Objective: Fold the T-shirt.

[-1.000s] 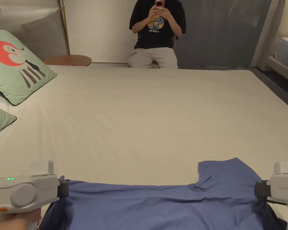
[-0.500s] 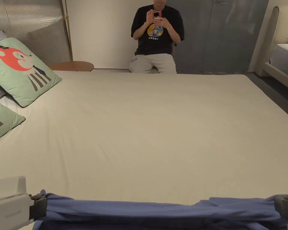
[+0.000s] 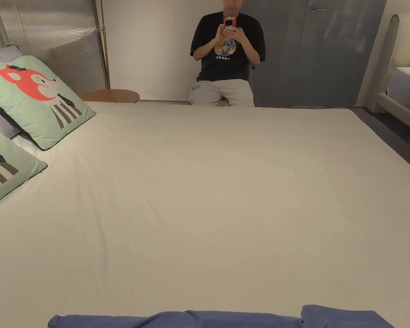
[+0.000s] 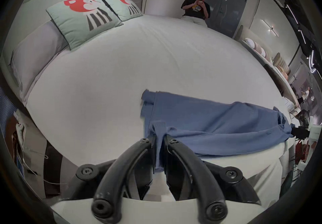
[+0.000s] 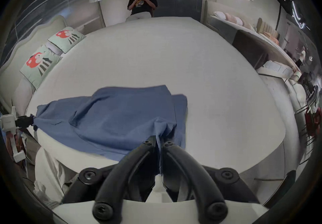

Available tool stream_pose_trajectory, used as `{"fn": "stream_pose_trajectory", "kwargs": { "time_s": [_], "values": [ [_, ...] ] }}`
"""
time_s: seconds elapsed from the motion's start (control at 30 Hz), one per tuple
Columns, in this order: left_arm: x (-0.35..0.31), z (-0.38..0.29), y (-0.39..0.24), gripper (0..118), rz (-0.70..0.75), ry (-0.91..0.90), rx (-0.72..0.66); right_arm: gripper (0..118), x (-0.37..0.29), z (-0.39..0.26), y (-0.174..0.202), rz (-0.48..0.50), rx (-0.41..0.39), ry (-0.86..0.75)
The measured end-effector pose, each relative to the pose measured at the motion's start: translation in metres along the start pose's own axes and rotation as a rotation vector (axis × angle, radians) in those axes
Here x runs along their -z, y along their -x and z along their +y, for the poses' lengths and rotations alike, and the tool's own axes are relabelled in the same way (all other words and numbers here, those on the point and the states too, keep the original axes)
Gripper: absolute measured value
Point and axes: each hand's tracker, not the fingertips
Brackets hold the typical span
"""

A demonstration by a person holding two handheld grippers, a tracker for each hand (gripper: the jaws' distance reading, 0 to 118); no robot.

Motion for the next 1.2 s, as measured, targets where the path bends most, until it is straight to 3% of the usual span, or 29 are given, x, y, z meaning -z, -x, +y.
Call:
{"fn": "stream_pose_trajectory", "kwargs": {
  "time_s": [0.2, 0.23, 0.3, 0.33, 0.37, 0.4, 0.53, 0.6, 0.63, 0.67, 0.7, 0.73, 0.77, 0.8, 1.03, 1.2],
  "values": [
    [0.009, -0.007, -0.005, 4, 0.013, -0.007, 0.007, 5, 0.014, -0.016, -0.002, -0.061, -0.009, 0.005],
    [0.007, -0.008, -0.006, 9, 0.014, -0.021, 0.013, 14, 0.015, -0.017, -0.003, -0.068, -0.004, -0.012],
    [0.000, -0.009, -0.009, 55, 0.029, -0.051, 0.026, 74, 0.008, -0.018, -0.002, -0.078, 0.011, -0.064],
    [-0.005, -0.009, -0.009, 80, 0.032, -0.077, 0.034, 92, 0.010, -0.018, -0.002, -0.094, 0.015, -0.096],
    [-0.009, -0.009, -0.009, 106, 0.014, -0.121, 0.024, 94, 0.006, -0.017, -0.002, -0.091, 0.024, -0.127],
    [-0.013, -0.009, -0.009, 110, -0.002, -0.153, 0.010, 92, 0.002, -0.017, -0.002, -0.082, 0.032, -0.158],
    [-0.025, -0.001, -0.006, 107, -0.038, -0.247, -0.022, 91, -0.020, -0.009, 0.011, -0.119, 0.049, -0.282],
    [-0.044, 0.004, -0.018, 99, -0.042, -0.277, -0.009, 65, -0.026, -0.006, 0.018, -0.130, 0.039, -0.332],
    [-0.047, 0.005, -0.021, 83, -0.051, -0.291, -0.003, 45, -0.030, -0.005, 0.021, -0.113, 0.051, -0.354],
    [-0.052, 0.006, -0.024, 44, -0.063, -0.310, 0.005, 23, -0.033, -0.003, 0.022, -0.077, 0.064, -0.373],
    [-0.050, 0.007, -0.022, 44, -0.076, -0.321, 0.012, 23, -0.035, -0.002, 0.024, -0.057, 0.072, -0.385],
    [-0.049, 0.007, -0.024, 33, -0.071, -0.331, 0.015, 17, -0.037, 0.000, 0.027, -0.064, 0.071, -0.386],
    [-0.049, 0.009, -0.026, 6, -0.058, -0.337, 0.019, 3, -0.038, 0.001, 0.031, -0.074, 0.067, -0.393],
    [-0.050, 0.010, -0.024, 0, -0.060, -0.343, 0.019, 1, -0.040, 0.001, 0.035, -0.087, 0.058, -0.409],
    [-0.039, 0.028, 0.012, 0, -0.251, -0.275, -0.158, 1, -0.033, 0.003, 0.053, -0.040, 0.048, -0.425],
    [-0.009, 0.034, 0.062, 1, -0.510, -0.183, -0.342, 1, -0.033, 0.005, 0.069, -0.039, 0.060, -0.453]
  ]
}}
